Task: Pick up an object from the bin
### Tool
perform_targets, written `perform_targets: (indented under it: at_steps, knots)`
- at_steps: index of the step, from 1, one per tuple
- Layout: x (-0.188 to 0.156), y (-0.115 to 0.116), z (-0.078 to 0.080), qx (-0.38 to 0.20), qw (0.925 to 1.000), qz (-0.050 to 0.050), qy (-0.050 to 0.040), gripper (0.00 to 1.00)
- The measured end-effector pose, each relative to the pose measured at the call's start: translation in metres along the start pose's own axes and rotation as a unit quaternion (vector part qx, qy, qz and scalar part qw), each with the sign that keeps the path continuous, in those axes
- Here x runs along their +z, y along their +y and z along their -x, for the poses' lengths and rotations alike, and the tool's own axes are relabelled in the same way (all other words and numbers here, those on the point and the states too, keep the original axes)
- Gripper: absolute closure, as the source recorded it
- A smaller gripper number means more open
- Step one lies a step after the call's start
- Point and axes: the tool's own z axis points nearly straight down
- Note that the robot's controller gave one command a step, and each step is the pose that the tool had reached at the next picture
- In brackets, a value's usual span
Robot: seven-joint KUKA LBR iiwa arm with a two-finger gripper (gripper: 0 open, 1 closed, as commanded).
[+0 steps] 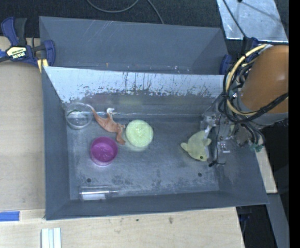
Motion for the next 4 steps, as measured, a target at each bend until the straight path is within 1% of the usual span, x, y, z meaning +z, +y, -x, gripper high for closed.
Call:
perform_targets:
  at_steps: [1, 2, 3, 4]
  knots:
    - [-0.005, 0.0, 0.002, -0.002, 1.0, -0.001, -0.0043, 0.0]
    - [0.072, -0.027, 0.054, 0.003, 1.0, -0.001, -0.0086, 0.0]
    - [0.108, -0.038, 0.072, -0.152, 0.9884, -0.001, -0.0045, 0.0]
    - [0.115, -0.056, 0.098, -0.142, 0.9899, -0.001, -0.0035, 0.0]
